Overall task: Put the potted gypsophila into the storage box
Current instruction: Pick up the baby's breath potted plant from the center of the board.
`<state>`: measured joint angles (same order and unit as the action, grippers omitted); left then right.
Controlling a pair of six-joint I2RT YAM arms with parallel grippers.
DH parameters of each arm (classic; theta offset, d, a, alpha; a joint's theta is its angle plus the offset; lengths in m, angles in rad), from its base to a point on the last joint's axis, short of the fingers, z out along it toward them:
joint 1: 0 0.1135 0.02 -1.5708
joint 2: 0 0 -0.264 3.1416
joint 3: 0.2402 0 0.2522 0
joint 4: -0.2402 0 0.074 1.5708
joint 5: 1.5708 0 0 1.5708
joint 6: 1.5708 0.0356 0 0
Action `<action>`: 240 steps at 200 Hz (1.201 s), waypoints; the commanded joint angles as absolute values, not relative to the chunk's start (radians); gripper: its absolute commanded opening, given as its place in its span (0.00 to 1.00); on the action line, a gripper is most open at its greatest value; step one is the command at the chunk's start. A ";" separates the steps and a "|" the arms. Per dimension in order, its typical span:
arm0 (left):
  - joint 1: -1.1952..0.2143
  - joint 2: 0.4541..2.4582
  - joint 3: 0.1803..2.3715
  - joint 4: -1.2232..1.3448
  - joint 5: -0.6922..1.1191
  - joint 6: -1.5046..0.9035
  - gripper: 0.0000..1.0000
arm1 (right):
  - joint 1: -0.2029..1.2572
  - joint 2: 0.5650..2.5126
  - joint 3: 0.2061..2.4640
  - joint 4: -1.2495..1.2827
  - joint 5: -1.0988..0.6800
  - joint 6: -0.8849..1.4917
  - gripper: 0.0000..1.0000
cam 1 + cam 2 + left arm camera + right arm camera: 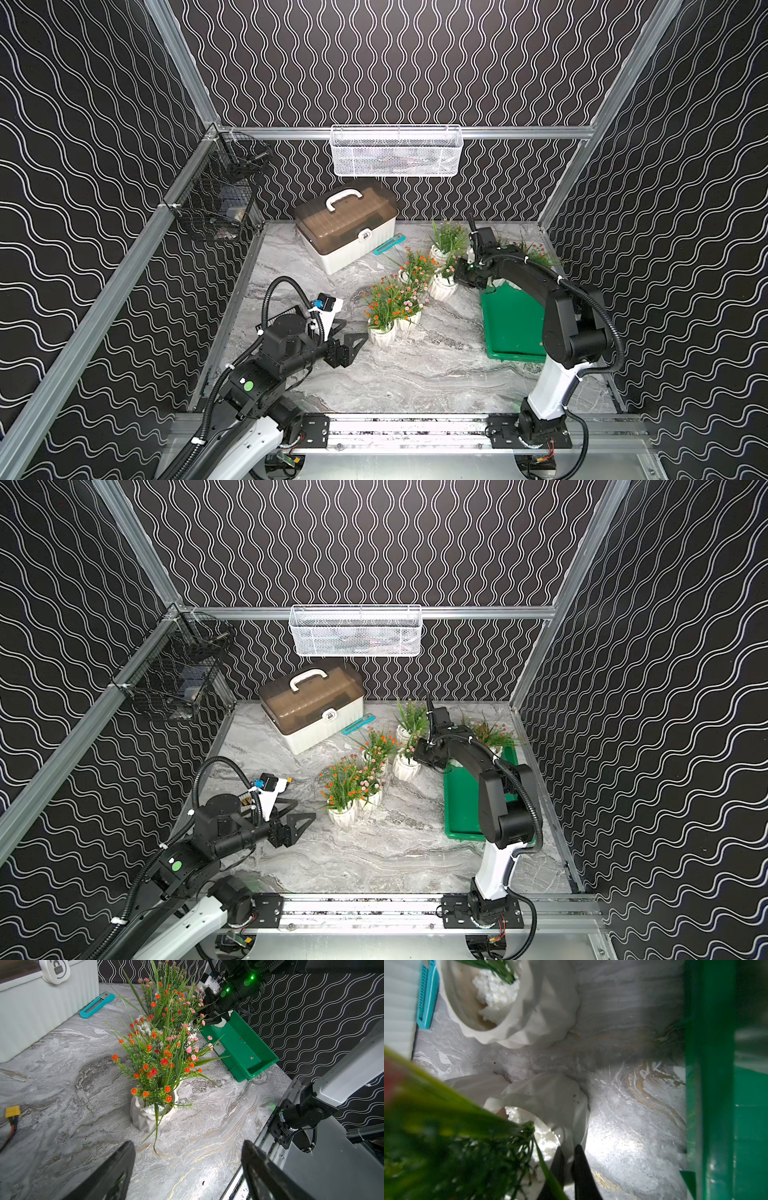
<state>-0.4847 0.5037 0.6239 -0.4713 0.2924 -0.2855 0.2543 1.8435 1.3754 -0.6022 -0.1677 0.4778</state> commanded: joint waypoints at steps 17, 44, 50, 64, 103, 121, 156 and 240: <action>-0.483 0.497 0.629 -0.454 0.304 -0.270 0.83 | 0.257 1.787 1.365 -0.597 -0.197 0.494 0.00; -0.483 0.491 0.627 -0.454 0.306 -0.270 0.83 | 0.257 1.738 1.358 -0.607 -0.193 0.497 0.00; -0.484 0.490 0.627 -0.453 0.305 -0.270 0.83 | 0.257 1.725 1.355 -0.610 -0.193 0.498 0.00; -0.483 0.488 0.627 -0.452 0.307 -0.270 0.83 | 0.256 1.695 1.349 -0.619 -0.189 0.499 0.00; -0.483 0.486 0.626 -0.449 0.311 -0.272 0.83 | 0.258 1.608 1.329 -0.643 -0.179 0.500 0.00; -0.483 0.476 0.624 -0.445 0.311 -0.268 0.83 | 0.258 1.564 1.319 -0.655 -0.174 0.499 0.00; -0.484 0.450 0.612 -0.431 0.310 -0.268 0.84 | 0.258 1.478 1.303 -0.688 -0.146 0.494 0.00; -0.484 0.423 0.601 -0.401 0.355 -0.262 0.84 | 0.257 1.293 1.275 -0.754 -0.091 0.504 0.00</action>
